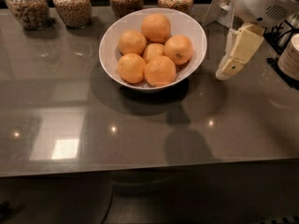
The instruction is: Pick orange from white bowl
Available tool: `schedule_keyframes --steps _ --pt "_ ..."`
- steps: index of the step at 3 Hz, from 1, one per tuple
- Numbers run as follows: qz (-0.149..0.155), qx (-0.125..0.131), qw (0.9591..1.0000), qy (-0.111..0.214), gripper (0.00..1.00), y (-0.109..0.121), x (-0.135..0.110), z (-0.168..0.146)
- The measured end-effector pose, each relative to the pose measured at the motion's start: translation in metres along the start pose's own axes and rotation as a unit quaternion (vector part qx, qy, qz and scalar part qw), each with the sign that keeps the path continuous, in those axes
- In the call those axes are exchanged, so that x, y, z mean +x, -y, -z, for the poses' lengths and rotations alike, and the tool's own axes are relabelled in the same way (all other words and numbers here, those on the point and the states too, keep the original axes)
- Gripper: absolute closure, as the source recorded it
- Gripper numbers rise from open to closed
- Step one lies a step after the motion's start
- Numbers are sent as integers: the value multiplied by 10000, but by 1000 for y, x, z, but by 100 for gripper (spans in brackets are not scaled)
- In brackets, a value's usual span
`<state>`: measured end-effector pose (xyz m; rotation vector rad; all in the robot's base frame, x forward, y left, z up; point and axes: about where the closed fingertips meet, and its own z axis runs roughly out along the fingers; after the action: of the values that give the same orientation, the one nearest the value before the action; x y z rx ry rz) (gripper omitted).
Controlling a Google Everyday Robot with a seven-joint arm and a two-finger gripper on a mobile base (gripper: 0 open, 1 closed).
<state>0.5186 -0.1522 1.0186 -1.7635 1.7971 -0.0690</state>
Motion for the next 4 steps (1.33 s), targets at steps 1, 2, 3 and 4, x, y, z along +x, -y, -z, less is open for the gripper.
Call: schedule_keyframes --steps 1,2,3,4 --pt "354 25 9990 265 0 28 -27 -21" --pt "551 0 9980 299 0 49 -41 -43" --pt "597 -5 9979 243 19 65 -45 -60" --pt "579 -49 9982 144 39 75 -42 -75"
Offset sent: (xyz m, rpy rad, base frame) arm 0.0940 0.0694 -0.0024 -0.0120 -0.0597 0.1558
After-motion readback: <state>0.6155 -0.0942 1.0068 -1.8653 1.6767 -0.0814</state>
